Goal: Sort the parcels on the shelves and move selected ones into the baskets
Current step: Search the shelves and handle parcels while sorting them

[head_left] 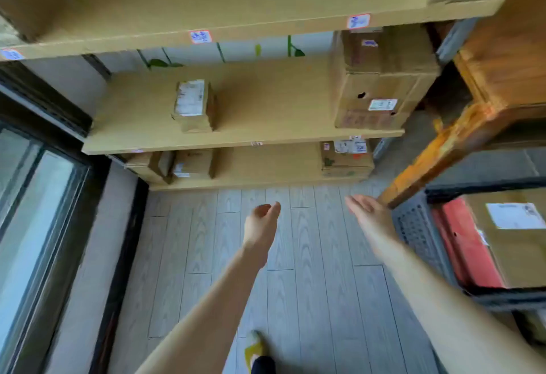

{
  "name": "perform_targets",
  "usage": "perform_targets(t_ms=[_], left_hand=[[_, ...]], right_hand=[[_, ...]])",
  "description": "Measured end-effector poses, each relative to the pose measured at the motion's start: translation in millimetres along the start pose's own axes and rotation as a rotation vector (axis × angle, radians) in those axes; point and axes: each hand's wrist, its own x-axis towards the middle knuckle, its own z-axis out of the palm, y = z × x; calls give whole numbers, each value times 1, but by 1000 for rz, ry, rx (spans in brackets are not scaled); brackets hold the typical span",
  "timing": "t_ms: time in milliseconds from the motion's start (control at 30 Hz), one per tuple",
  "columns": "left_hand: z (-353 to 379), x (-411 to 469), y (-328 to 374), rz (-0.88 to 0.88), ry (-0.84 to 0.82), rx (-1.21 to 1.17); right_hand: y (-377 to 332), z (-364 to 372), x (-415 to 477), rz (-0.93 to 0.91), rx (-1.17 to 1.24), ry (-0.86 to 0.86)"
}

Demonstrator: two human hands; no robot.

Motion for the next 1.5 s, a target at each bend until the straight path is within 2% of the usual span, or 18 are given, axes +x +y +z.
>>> perform_targets(t_ms=[167,333,500,767,900,1167,1400,1500], left_hand=[[-120,65,-21,-56,125,-60],[-187,136,-43,-134,239,-139],[-226,223,-75,-154,299,-223],[-257,389,-155,-146,380,-205],[-261,489,-195,-51,432,-99],[-268,612,-226,245,675,-41],[-266,626,-235,376,694,-217],[-262,609,-231,414,600,-410]], right_hand=[[-16,137,9,18,-93,-126],[-20,231,46,28,-199,-197],[-12,319,114,-25,-268,-268],[42,472,231,-90,-325,-279],[81,543,296,-180,-293,-174],[124,617,382,-376,-128,-123],[130,630,395,-396,9,-113],[129,620,389,-316,70,-159]])
